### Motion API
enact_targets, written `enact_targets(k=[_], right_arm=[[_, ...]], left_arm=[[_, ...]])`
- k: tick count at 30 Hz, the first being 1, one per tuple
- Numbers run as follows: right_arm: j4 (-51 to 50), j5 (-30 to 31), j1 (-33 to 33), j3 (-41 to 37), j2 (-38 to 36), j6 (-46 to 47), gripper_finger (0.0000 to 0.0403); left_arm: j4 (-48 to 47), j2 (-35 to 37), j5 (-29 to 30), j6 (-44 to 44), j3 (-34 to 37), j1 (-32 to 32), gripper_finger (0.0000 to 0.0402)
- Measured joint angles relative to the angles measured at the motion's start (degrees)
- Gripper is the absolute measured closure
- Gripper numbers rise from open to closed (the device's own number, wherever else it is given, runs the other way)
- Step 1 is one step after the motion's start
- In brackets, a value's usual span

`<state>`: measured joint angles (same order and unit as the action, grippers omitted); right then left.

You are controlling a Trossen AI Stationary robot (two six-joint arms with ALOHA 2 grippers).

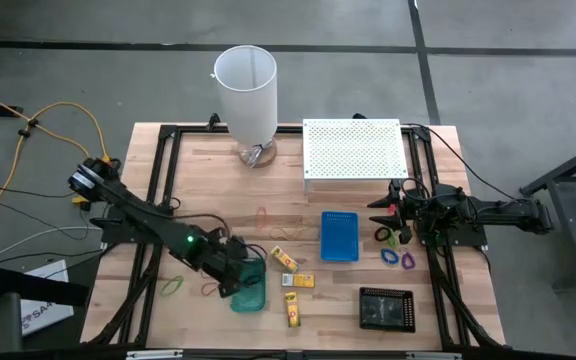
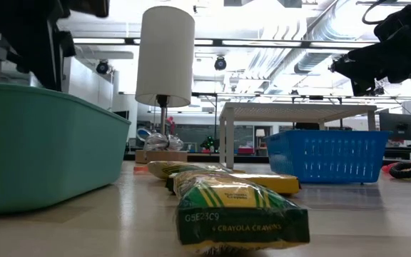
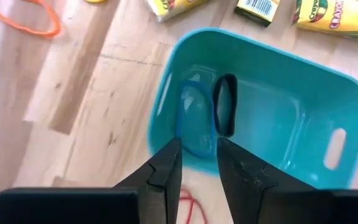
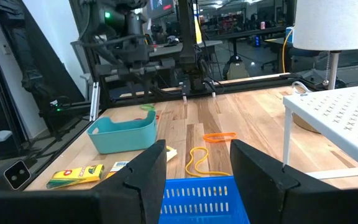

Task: Pick & Place Office Desk Supplies
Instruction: Put the red rubber band into the green bin

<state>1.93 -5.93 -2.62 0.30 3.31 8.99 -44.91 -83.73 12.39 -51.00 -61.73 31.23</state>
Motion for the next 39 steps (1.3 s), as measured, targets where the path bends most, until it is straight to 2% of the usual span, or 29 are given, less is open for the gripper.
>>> enact_targets(k=[7, 13, 20, 24, 29, 39], right_arm=[[0.0, 0.0, 0.0, 0.01, 0.01, 0.0, 0.0237], [0.0, 0.0, 0.01, 0.0, 0.0, 0.0, 0.0237], [0.0, 0.0, -0.01, 0.0, 0.0, 0.0, 0.0237], [0.0, -0.01, 0.01, 0.0, 0.01, -0.01, 0.0237], [0.0, 0.0, 0.01, 0.0, 0.0, 0.0, 0.0237], [0.0, 0.0, 0.01, 0.02, 0.0, 0.0, 0.0237]], left_arm=[[-2.96, 2.27, 0.19, -1.07, 0.0, 0.69, 0.0305], [-6.18, 2.1, 0.2, -5.25, 0.0, 4.25, 0.0305], [-7.34, 2.1, 4.2, -8.05, 0.0, 10.88, 0.0305], [-7.46, 2.1, 7.6, -7.35, 0.38, 12.68, 0.0305], [-6.66, 2.09, 8.78, -9.24, 4.65, 12.97, 0.0305], [2.71, 2.04, 9.06, -9.03, 14.15, 15.75, 0.0304]])
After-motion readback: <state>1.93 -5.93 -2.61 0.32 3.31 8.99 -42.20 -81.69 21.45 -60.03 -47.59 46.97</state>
